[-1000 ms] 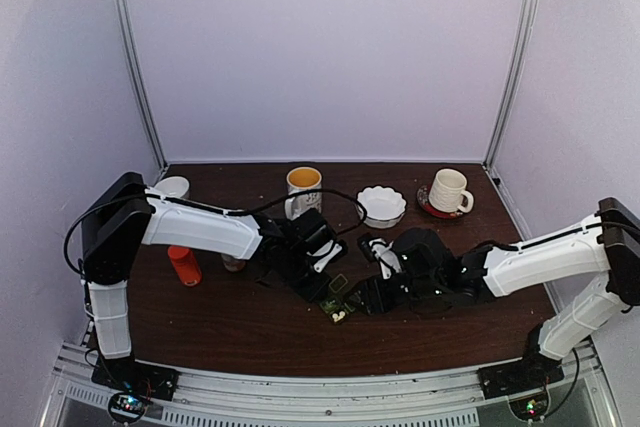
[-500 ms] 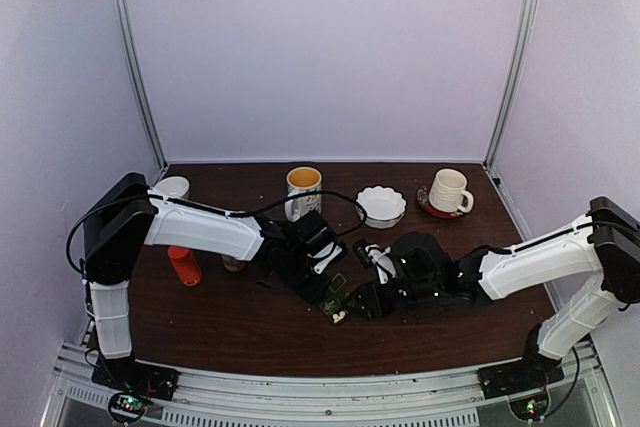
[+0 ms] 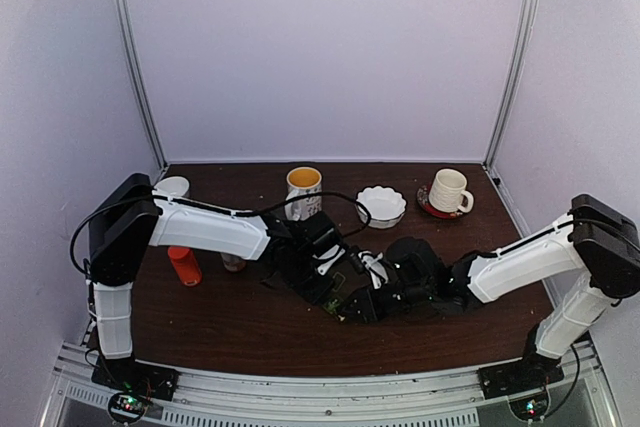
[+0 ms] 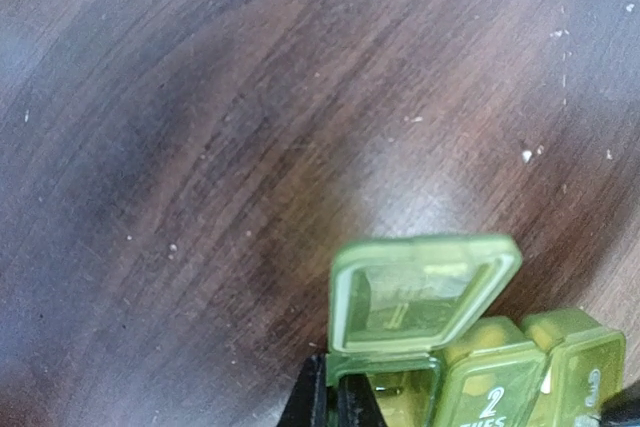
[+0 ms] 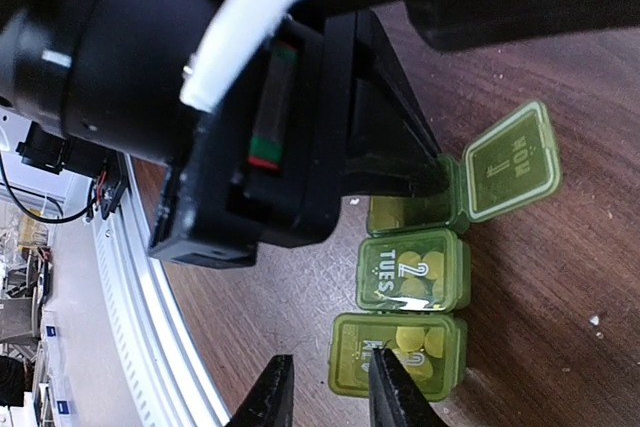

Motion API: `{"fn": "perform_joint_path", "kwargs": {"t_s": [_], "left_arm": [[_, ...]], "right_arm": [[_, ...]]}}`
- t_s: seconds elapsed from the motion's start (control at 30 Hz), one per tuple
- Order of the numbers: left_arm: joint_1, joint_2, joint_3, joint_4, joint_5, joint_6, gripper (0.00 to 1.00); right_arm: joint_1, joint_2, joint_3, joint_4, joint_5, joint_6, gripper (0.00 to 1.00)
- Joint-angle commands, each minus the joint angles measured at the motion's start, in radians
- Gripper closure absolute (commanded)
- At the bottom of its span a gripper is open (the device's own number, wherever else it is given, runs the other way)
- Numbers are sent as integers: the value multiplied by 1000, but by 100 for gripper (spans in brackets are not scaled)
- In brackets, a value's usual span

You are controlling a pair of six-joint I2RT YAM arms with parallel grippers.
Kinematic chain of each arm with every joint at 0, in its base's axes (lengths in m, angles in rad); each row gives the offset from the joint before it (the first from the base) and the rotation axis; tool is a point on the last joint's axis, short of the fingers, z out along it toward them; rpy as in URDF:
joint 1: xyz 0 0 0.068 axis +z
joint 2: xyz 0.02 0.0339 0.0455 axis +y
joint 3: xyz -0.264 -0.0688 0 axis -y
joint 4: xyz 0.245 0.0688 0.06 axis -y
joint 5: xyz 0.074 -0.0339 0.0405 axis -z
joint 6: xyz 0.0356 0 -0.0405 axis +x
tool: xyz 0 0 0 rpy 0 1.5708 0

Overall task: Sort the pills into containers
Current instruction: Close the lid of the pill container in the compartment of the pill container.

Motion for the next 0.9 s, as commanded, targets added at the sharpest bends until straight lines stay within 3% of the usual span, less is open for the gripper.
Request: {"fn": "perform_joint_path", "kwargs": {"t_s": [0.0,0.1,0.33,0.47,0.87], "left_arm": [[-6,15,27,-6,-7,-24,100],[-9,20,33,-6,-7,-24,100],[-12,23,43,-6,-6,-21,100],[-12,30,59,-25,-2,-22,100],[-12,48,82,-39,8,-41,100]], "right_arm": [[4,35,-9,39,-11,12,71],[4,71,-1,32,-6,18,71],[4,111,13,22,14,33,86],[2,118,34,-42,62,37,99],[0,207,13,-68,91,65,100]]}}
